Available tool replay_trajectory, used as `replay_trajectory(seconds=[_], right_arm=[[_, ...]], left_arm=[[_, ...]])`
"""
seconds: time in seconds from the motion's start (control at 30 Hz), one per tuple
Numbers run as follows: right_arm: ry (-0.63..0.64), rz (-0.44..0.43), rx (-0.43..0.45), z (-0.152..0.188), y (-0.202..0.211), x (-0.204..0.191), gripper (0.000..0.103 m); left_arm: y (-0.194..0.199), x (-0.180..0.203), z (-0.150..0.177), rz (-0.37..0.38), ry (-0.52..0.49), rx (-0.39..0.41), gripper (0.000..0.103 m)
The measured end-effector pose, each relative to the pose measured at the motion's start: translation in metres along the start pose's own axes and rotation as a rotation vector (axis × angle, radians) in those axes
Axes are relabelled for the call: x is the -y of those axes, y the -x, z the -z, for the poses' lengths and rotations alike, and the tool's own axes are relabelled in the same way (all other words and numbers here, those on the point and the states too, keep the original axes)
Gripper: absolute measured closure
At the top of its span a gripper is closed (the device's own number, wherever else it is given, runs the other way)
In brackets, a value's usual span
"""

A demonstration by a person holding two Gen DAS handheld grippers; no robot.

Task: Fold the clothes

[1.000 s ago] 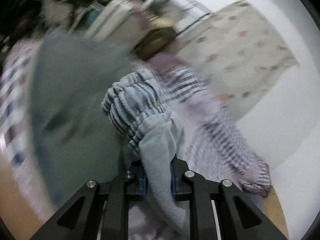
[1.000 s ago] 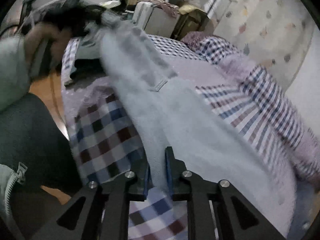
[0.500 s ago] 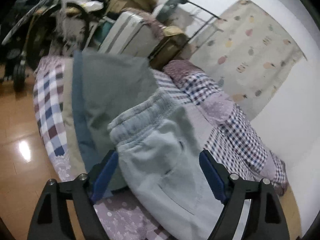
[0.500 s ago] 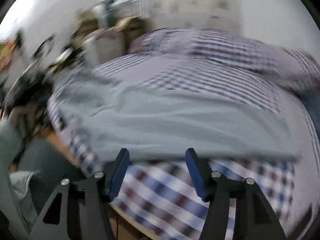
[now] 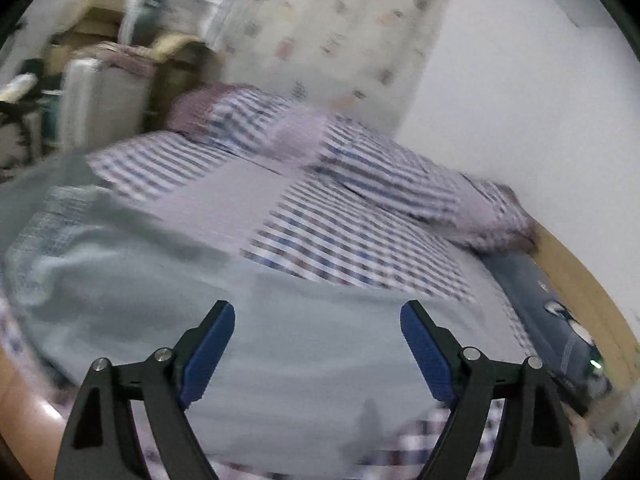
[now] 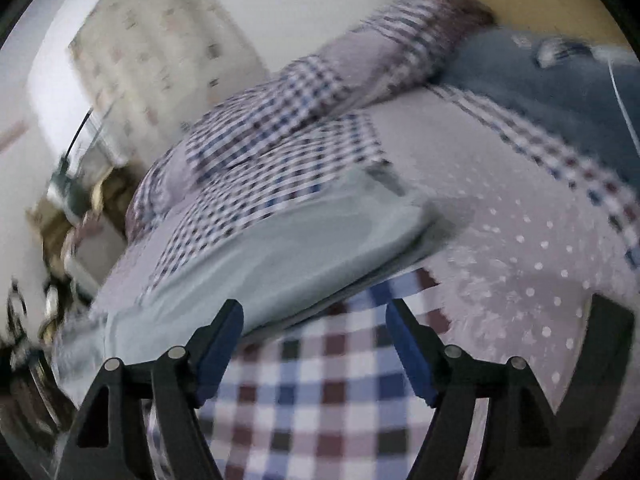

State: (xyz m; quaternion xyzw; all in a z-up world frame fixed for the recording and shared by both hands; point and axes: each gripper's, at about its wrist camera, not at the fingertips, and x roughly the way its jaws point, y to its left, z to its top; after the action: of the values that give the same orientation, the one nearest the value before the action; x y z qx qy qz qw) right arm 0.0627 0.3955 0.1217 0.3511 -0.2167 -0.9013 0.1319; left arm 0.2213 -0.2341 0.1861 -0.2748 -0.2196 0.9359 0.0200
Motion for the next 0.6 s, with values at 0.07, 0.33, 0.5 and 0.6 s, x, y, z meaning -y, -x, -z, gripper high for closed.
replay_trajectory(seconds=[0.07,0.33,0.5,0.6], right_arm=[[-0.076,-0.024,0.005,-0.009,-0.015,0.02,0.025],[-0.215,-0.022,-0.016,-0.035,-0.073,0.071,0.026],[-0.253,0.019,-0.046,-0.045,-0.101,0.092,0.026],[-0.281,0.067,-0.05,-0.048,-0.107,0.104,0.045]], left_arm=[[-0.017,0.032,0.006,0.052,-0.011,-0.048,0.015],[-0.073,0.167,0.051,0.155,-0.217,-0.195,0.015],[-0.109,0.229,0.061,0.191,-0.343,-0.23,0.015],[-0.139,0.256,0.056,0.222,-0.4,-0.232,0.015]])
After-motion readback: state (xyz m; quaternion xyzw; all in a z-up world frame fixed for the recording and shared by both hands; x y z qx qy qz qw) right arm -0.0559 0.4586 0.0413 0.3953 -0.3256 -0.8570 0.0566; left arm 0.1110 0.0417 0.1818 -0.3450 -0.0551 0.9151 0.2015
